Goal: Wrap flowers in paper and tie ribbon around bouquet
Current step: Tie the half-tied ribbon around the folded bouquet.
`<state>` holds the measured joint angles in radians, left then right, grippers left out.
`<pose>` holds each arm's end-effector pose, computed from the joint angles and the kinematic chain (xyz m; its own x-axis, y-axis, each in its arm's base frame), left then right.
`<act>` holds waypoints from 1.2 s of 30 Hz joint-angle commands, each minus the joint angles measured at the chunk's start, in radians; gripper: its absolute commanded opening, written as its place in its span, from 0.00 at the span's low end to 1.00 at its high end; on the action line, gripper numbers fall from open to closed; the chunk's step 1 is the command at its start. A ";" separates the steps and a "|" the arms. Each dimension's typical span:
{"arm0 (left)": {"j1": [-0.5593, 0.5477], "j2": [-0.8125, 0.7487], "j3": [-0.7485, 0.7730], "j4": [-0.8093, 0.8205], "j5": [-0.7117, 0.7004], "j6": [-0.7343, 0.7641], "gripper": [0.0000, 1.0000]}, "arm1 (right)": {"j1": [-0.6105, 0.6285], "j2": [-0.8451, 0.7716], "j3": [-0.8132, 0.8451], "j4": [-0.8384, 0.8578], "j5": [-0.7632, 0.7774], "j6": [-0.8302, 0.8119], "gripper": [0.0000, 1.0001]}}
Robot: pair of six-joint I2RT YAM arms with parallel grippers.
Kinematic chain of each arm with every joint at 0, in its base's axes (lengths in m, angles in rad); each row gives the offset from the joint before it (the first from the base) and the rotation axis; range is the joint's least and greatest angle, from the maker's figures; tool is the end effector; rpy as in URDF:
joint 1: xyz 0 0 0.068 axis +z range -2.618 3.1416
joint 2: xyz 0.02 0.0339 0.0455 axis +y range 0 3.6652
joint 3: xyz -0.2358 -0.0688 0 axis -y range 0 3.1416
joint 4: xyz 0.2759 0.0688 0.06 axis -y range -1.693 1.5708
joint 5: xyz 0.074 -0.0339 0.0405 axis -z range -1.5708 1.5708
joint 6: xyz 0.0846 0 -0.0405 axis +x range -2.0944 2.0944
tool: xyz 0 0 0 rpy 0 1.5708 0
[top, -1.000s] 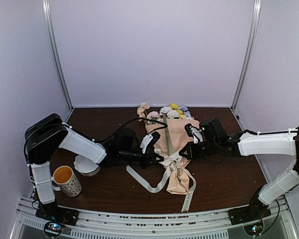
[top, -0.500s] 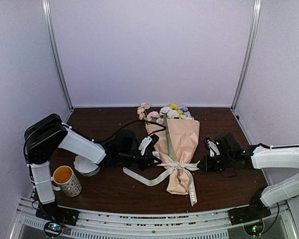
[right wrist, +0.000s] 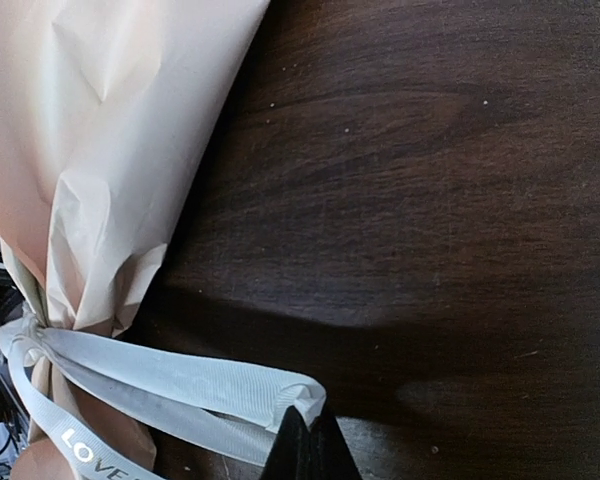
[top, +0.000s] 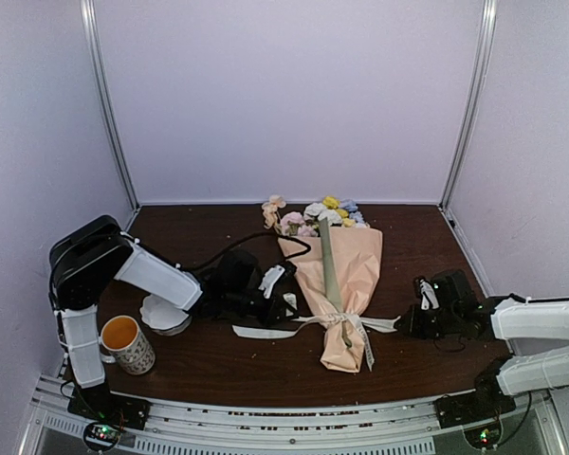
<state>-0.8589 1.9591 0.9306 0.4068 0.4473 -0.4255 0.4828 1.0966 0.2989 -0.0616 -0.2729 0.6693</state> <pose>0.2501 -0.3459 0.0389 -0.7231 0.2684 -0.6364 0.6739 0.4760 -0.5650 0.2104 0.1360 0.0500 -0.9002 0.2027 -0.3854 -0.0567 0.8230 0.5652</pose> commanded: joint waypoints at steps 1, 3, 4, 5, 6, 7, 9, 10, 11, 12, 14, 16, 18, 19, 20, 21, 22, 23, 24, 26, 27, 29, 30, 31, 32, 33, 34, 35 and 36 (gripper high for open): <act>0.043 0.034 0.001 -0.112 -0.046 -0.020 0.00 | -0.072 0.027 -0.041 -0.022 0.022 0.010 0.00; 0.060 0.039 -0.004 -0.138 -0.055 -0.026 0.00 | -0.088 0.040 -0.050 -0.005 0.003 0.018 0.00; 0.069 0.040 -0.006 -0.148 -0.057 -0.030 0.00 | -0.091 0.049 -0.050 0.000 0.000 0.023 0.00; 0.078 0.042 -0.010 -0.155 -0.058 -0.033 0.00 | -0.095 0.055 -0.051 0.005 -0.002 0.027 0.00; 0.086 0.042 -0.018 -0.154 -0.058 -0.038 0.00 | -0.097 0.061 -0.051 0.008 -0.004 0.033 0.00; 0.094 0.041 -0.027 -0.149 -0.055 -0.044 0.00 | -0.101 0.066 -0.054 0.013 -0.008 0.038 0.00; 0.105 0.037 -0.044 -0.132 -0.044 -0.050 0.00 | -0.109 0.066 -0.062 0.024 -0.012 0.050 0.00; 0.110 0.038 -0.051 -0.128 -0.040 -0.051 0.00 | -0.110 0.063 -0.067 0.028 -0.011 0.055 0.00; 0.115 0.038 -0.055 -0.127 -0.039 -0.051 0.00 | -0.111 0.059 -0.070 0.033 -0.010 0.061 0.00; 0.116 0.037 -0.059 -0.127 -0.038 -0.050 0.00 | -0.112 0.056 -0.073 0.035 -0.008 0.065 0.00; 0.122 0.034 -0.070 -0.123 -0.038 -0.051 0.00 | -0.112 0.053 -0.077 0.036 -0.006 0.069 0.00; 0.126 0.033 -0.078 -0.115 -0.036 -0.053 0.00 | -0.112 0.056 -0.081 0.039 -0.006 0.071 0.00; 0.128 0.031 -0.082 -0.113 -0.038 -0.053 0.00 | -0.113 0.061 -0.083 0.043 -0.005 0.075 0.00; 0.129 0.030 -0.086 -0.117 -0.044 -0.053 0.00 | -0.112 0.064 -0.082 0.044 -0.004 0.077 0.00; 0.132 0.025 -0.090 -0.122 -0.056 -0.052 0.00 | -0.112 0.065 -0.082 0.045 -0.003 0.079 0.00; 0.138 0.015 -0.100 -0.123 -0.070 -0.054 0.00 | -0.112 0.064 -0.083 0.047 -0.001 0.081 0.00; 0.142 0.004 -0.111 -0.122 -0.085 -0.053 0.00 | -0.112 0.062 -0.084 0.048 0.001 0.085 0.00; 0.146 -0.008 -0.122 -0.126 -0.097 -0.049 0.00 | -0.112 0.060 -0.085 0.050 0.003 0.087 0.00; 0.150 -0.019 -0.128 -0.131 -0.107 -0.039 0.00 | -0.112 0.060 -0.087 0.052 0.004 0.089 0.00; 0.150 -0.029 -0.132 -0.144 -0.108 -0.014 0.00 | -0.112 0.064 -0.085 0.053 0.006 0.090 0.00; 0.150 -0.030 -0.136 -0.143 -0.104 -0.011 0.00 | -0.112 0.068 -0.084 0.053 0.007 0.087 0.00; 0.150 -0.032 -0.142 -0.131 -0.096 -0.007 0.00 | -0.112 0.074 -0.080 0.050 0.006 0.083 0.00; 0.150 -0.031 -0.141 -0.131 -0.095 -0.007 0.00 | -0.112 0.076 -0.080 0.050 0.006 0.082 0.00; 0.150 -0.031 -0.141 -0.130 -0.094 -0.007 0.00 | -0.112 0.076 -0.081 0.051 0.006 0.082 0.00; 0.150 -0.031 -0.139 -0.129 -0.090 -0.005 0.00 | -0.112 0.075 -0.082 0.052 0.007 0.083 0.00; 0.150 -0.030 -0.138 -0.128 -0.085 -0.002 0.00 | -0.112 0.074 -0.084 0.054 0.007 0.083 0.00; 0.150 -0.030 -0.136 -0.125 -0.079 0.000 0.00 | -0.112 0.074 -0.081 0.053 0.005 0.082 0.00; 0.150 -0.029 -0.135 -0.123 -0.075 0.001 0.00 | -0.112 0.076 -0.078 0.050 0.004 0.078 0.00; 0.150 -0.027 -0.132 -0.123 -0.069 0.003 0.00 | -0.111 0.075 -0.073 0.044 0.002 0.073 0.00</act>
<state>-0.7448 1.9270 0.8257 0.3843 0.4316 -0.4553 0.3878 1.1534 0.2424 0.0643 -0.3439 0.7555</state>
